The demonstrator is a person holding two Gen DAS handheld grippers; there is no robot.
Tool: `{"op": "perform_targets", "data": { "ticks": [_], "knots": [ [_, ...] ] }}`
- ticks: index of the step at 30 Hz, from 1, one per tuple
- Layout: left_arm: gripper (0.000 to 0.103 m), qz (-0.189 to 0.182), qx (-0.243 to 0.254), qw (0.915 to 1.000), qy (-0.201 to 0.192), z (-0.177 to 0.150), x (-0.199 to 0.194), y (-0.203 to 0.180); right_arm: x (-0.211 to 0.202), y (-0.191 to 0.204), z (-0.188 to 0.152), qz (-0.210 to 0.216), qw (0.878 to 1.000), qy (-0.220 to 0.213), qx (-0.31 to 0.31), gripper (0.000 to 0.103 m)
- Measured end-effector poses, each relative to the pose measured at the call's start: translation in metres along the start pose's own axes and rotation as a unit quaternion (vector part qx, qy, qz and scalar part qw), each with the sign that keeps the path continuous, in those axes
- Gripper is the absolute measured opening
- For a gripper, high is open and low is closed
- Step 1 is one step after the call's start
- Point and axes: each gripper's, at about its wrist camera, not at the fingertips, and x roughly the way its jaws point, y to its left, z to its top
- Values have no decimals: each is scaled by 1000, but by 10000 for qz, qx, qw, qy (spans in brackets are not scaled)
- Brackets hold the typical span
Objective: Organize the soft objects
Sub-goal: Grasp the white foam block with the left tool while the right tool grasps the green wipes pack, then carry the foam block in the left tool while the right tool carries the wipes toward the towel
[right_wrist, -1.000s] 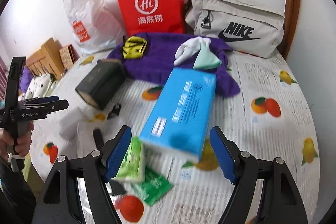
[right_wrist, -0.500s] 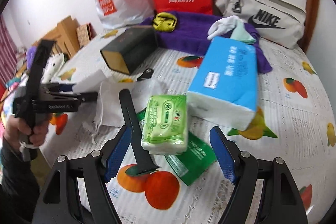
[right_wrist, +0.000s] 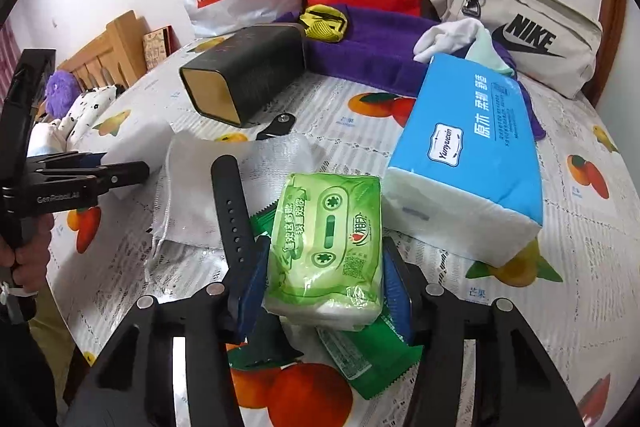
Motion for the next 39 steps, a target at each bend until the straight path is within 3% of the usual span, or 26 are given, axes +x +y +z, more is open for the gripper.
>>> {"op": "perform_targets", "data": {
  "ticks": [6, 12, 19, 24, 39],
  "knots": [
    [54, -237, -177, 9994, -152, 0, -3, -3, -27, -6, -6, 152, 9997, -180, 105, 52],
    [54, -338, -370, 9983, -294, 1, 1, -8, -35, -22, -22, -174, 9997, -65, 137, 52],
    [53, -119, -292, 9988, -362, 6, 11, -19, -25, -49, -31, -316, 9979, 93, 550, 52],
    [53, 79, -199, 9990, -382, 11, 19, -25, -18, -56, -34, -183, 9974, 65, 691, 52],
    [51, 56, -327, 9978, -571, 9, 18, -24, -18, -56, -36, -104, 9979, -32, 637, 52]
  ]
}}
